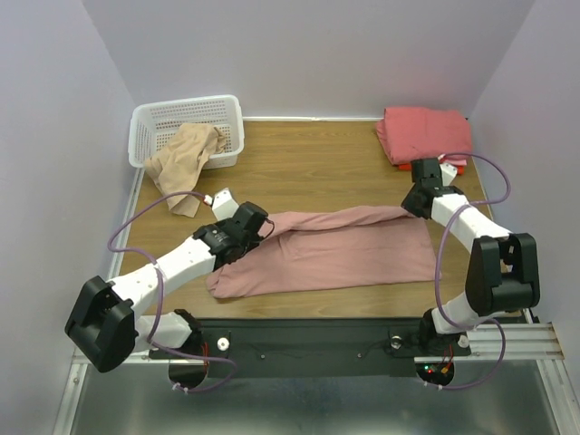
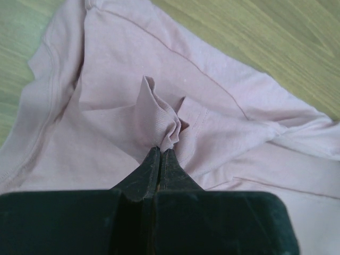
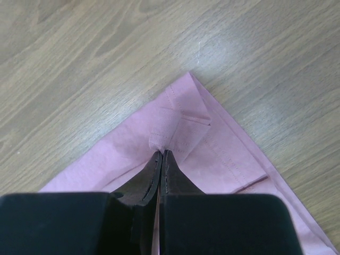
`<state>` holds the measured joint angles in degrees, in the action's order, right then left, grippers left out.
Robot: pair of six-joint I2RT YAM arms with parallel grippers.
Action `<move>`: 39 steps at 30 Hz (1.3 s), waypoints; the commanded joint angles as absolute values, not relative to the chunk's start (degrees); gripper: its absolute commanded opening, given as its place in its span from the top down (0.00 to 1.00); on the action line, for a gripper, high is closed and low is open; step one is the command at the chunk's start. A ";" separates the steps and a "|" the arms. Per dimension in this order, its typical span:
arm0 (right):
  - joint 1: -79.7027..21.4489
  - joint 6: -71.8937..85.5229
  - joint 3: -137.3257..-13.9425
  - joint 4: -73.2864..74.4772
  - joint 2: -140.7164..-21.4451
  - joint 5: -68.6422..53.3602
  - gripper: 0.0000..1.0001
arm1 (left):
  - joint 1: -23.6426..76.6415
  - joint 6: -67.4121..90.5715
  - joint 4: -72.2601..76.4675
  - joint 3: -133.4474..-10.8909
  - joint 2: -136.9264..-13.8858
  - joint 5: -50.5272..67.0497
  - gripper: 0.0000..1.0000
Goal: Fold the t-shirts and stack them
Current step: Fold the tshirt
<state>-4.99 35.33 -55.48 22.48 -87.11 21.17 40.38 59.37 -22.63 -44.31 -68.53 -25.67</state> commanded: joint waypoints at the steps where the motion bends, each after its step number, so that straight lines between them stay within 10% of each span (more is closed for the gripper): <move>1: -5.54 34.72 -54.85 21.97 -83.68 23.55 0.99 | 42.62 63.45 -25.48 -42.45 -67.06 -27.86 1.00; 13: -5.45 34.98 -49.92 22.94 -80.86 26.28 0.94 | 47.55 69.70 -28.74 -37.35 -66.88 -26.19 0.90; 15: -5.45 35.24 -49.13 23.11 -80.86 26.72 0.81 | 47.81 69.79 -28.74 -36.92 -66.45 -25.75 0.54; 18: -5.45 35.33 -48.61 23.90 -80.16 27.07 0.66 | 48.16 69.43 -29.70 -37.44 -65.04 -24.96 0.33; 27: -5.45 35.77 -49.39 29.79 -71.47 30.24 0.00 | 50.54 68.29 -32.87 -39.11 -53.79 -24.87 0.16; 28: -5.36 34.90 -50.18 29.97 -71.02 28.06 0.00 | 50.54 68.03 -32.96 -39.89 -53.01 -26.44 0.02; 39: -9.65 21.27 -57.56 22.15 -80.84 1.85 0.00 | 41.49 58.19 -21.10 -46.58 -68.10 -23.82 0.02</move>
<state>-6.04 26.81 -54.02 26.76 -75.90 10.26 45.08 62.11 -25.58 -43.35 -62.83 -24.82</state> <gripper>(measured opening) 0.997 0.985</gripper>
